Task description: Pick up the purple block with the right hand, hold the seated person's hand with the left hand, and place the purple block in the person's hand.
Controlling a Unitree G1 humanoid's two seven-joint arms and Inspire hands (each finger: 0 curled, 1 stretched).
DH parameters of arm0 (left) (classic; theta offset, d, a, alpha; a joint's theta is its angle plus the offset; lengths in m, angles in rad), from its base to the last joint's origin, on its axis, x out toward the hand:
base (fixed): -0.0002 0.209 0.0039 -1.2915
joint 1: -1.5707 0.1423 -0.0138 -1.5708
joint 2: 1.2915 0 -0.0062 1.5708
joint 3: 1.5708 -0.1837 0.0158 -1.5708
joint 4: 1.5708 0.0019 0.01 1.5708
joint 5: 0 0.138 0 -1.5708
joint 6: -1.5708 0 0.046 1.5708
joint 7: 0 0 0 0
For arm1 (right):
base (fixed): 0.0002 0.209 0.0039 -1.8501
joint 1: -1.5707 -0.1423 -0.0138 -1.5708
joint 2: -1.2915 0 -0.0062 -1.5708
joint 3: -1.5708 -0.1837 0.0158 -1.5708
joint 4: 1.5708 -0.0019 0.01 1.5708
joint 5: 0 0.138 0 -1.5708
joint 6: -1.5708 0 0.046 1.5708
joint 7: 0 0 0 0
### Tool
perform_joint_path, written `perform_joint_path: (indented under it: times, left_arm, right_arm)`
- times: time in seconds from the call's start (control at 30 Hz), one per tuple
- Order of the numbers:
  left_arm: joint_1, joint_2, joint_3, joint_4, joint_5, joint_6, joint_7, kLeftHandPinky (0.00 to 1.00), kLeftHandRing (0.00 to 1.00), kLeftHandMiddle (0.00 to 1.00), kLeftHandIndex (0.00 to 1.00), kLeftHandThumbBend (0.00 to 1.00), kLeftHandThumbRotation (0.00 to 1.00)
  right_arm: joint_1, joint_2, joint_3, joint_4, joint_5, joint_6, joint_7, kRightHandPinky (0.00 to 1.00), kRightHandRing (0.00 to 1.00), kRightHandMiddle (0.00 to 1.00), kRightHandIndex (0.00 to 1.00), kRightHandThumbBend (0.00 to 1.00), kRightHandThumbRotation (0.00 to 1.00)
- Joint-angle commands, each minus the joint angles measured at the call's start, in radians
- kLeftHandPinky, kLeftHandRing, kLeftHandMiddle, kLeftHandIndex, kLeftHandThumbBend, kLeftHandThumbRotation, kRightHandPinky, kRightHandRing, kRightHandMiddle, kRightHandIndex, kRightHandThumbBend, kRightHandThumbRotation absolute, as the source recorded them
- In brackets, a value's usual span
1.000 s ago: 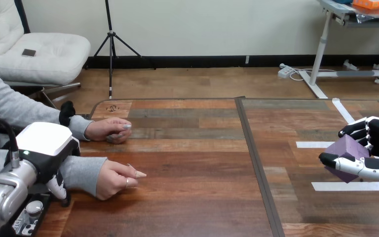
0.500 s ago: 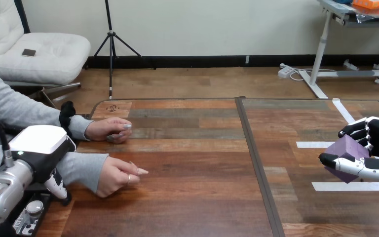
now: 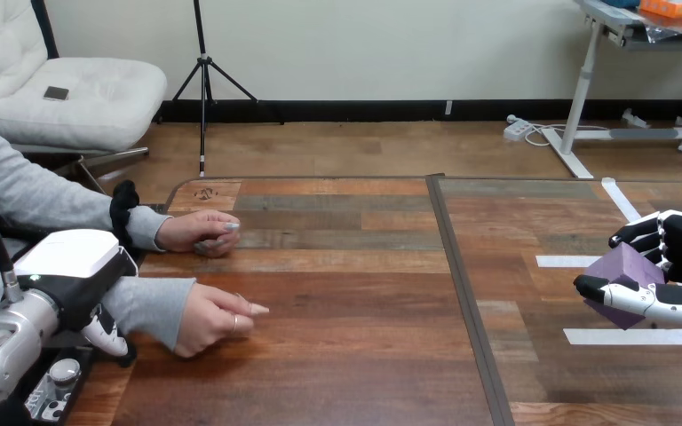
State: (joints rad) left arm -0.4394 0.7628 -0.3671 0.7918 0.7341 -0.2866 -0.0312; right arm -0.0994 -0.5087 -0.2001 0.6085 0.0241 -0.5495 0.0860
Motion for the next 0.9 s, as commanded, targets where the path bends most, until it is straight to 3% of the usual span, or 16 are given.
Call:
perform_joint_path:
  times: [0.0, 0.27, 0.87]
  left_arm:
    - [-0.004, -0.024, 0.003, -0.001, -0.033, -0.016, -0.027, 0.19, 0.26, 0.35, 0.38, 0.77, 0.0]
    - [-0.003, -0.024, 0.01, -0.002, -0.063, -0.019, -0.05, 0.2, 0.26, 0.34, 0.36, 0.71, 0.0]
    - [0.022, -0.026, 0.035, -0.001, -0.101, -0.082, 0.028, 0.18, 0.24, 0.31, 0.31, 0.7, 0.0]
  right_arm:
    - [-0.07, 0.009, -0.021, -0.053, 0.012, -0.004, -0.012, 0.12, 0.16, 0.37, 0.41, 0.92, 0.0]
    - [-0.071, 0.009, -0.021, -0.051, 0.011, -0.007, -0.011, 0.13, 0.17, 0.38, 0.41, 0.91, 0.0]
    - [-0.063, 0.006, -0.017, -0.058, -0.01, -0.01, -0.023, 0.16, 0.2, 0.38, 0.42, 0.91, 0.0]
